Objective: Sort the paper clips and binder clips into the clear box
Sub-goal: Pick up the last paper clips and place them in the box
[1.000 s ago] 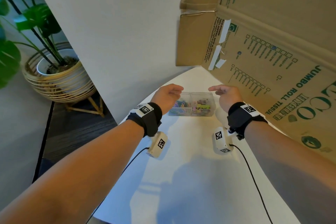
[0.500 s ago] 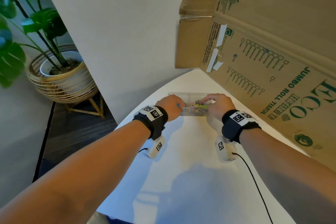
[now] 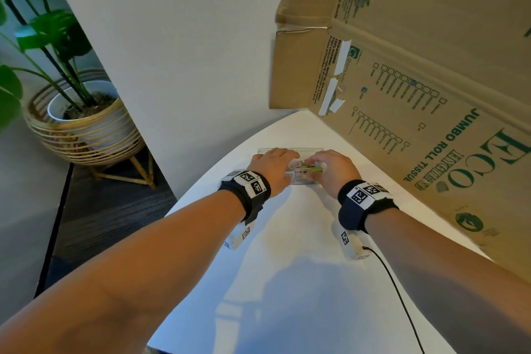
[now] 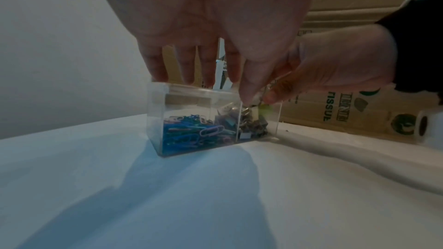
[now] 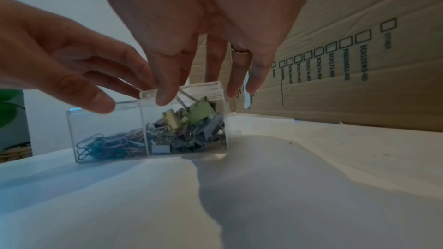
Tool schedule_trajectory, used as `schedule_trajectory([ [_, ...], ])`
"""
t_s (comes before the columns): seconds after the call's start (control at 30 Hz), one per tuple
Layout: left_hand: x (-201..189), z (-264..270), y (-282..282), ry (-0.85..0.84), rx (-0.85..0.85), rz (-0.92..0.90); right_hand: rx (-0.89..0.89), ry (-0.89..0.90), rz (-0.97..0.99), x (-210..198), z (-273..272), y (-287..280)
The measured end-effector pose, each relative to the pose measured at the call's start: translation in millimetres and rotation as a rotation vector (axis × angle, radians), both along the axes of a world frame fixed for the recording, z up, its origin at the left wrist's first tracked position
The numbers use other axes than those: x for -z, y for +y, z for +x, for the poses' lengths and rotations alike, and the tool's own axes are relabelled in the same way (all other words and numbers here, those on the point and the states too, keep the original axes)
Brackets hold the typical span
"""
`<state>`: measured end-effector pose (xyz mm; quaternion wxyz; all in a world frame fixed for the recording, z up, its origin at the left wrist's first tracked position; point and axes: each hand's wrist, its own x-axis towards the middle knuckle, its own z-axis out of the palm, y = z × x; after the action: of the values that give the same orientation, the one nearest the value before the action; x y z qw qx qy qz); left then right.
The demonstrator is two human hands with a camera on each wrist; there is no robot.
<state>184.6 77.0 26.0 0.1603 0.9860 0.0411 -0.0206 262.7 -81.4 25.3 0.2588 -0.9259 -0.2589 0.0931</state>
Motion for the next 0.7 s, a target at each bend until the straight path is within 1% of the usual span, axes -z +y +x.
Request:
schedule_trajectory([
  [0.13,8,8,-2,-0.01,-0.019,0.089,0.04,0.022,-0.006,-2,3,1],
  [0.27,13,10,-4,-0.063,-0.03,0.168,0.042,0.008,-0.044,-3,4,1],
  [0.4,13,10,-7,-0.093,-0.053,0.143,0.058,-0.05,-0.037,-6,3,5],
  [0.53,7,10,-6,-0.089,-0.068,0.095,0.17,-0.066,0.041,-2,5,9],
  [0.6,7,8,-4,-0.053,-0.073,0.098,0.198,-0.011,0.089,1,6,7],
  [0.7,7,5,-4,-0.014,-0.07,0.118,0.137,0.139,0.165,0,6,1],
])
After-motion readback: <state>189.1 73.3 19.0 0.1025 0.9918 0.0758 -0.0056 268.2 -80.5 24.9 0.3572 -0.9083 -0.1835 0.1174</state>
